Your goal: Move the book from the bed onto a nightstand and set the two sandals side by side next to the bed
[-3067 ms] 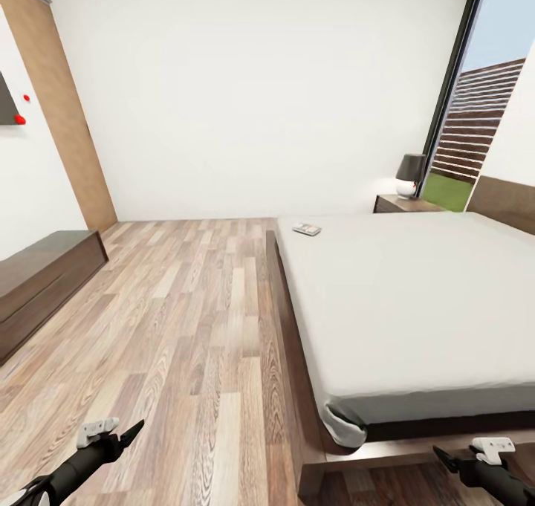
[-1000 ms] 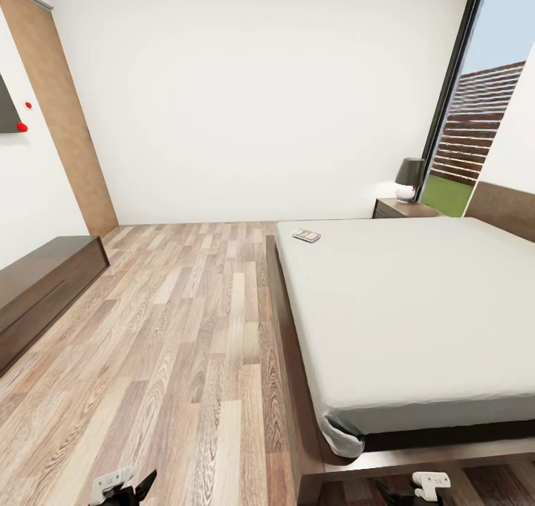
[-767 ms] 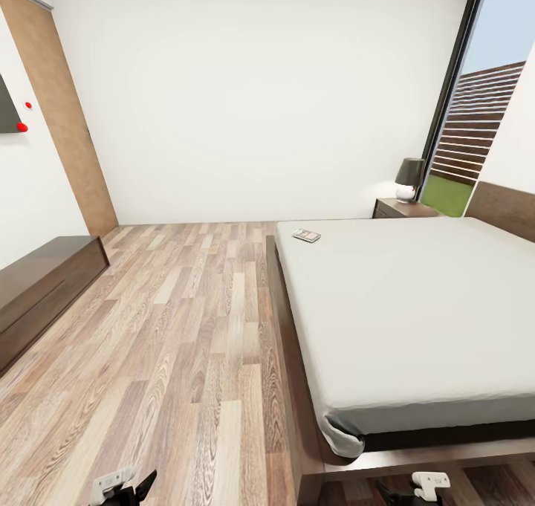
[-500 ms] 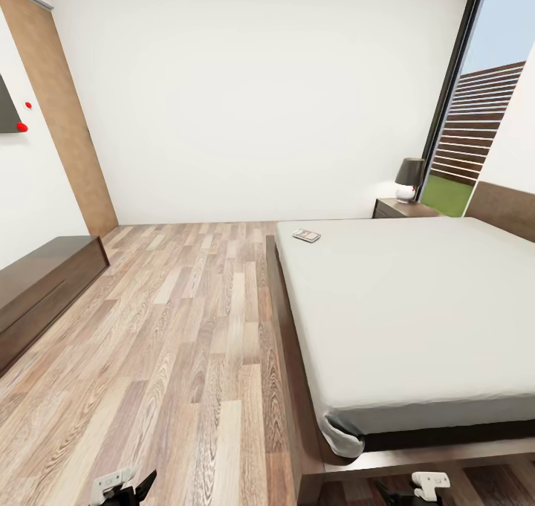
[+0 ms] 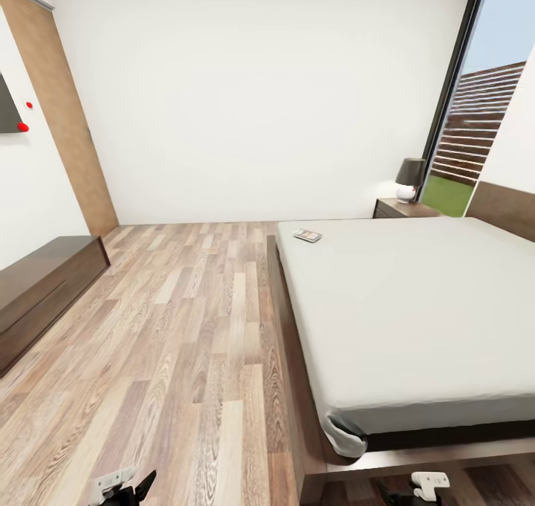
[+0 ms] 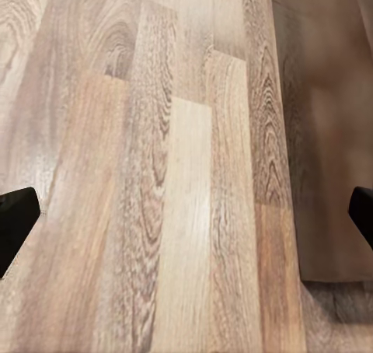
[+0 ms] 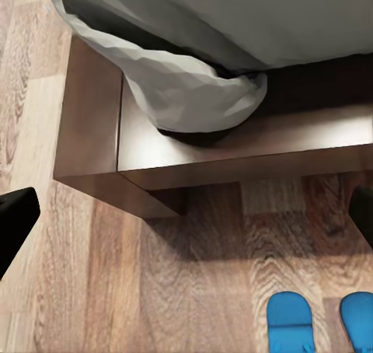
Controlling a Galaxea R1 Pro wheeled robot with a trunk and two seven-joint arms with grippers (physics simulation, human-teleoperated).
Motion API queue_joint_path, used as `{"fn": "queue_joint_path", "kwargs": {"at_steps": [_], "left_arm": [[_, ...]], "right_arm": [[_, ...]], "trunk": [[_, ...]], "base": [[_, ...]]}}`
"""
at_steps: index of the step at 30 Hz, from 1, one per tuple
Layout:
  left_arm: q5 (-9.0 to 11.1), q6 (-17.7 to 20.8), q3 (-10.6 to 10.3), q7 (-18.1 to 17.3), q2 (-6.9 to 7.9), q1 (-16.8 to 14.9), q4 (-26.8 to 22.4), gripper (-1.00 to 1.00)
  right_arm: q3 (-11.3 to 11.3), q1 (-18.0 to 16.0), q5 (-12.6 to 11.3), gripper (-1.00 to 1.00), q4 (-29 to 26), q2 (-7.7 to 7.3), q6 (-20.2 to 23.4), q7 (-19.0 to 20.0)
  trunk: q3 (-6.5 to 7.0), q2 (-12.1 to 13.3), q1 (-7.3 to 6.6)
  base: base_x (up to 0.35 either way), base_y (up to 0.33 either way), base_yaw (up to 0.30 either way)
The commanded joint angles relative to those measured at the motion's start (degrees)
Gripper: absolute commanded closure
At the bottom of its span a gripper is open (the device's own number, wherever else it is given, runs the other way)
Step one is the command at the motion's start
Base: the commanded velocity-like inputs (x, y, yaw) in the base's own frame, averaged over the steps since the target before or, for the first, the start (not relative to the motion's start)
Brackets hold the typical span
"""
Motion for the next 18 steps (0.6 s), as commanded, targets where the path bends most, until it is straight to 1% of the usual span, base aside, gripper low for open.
{"fn": "queue_joint_path", "kwargs": {"at_steps": [1, 18], "left_arm": [[-0.6, -0.3, 0.5, -0.2, 0.01, -0.1, 0.1, -1.0], [-0.6, -0.3, 0.4, -0.2, 0.04, -0.1, 0.1, -1.0]], "right_arm": [[0.4, -0.1, -0.6, -1.0, 0.3, 0.02, -0.3, 0.4], [0.4, -0.1, -0.6, -1.0, 0.2, 0.04, -0.3, 0.4]], "trunk": [[-0.05, 0.0, -0.01], [-0.05, 0.0, -0.01]], "base": [[0.0, 0.176, 0.0], [0.0, 0.289, 0.0]]}}
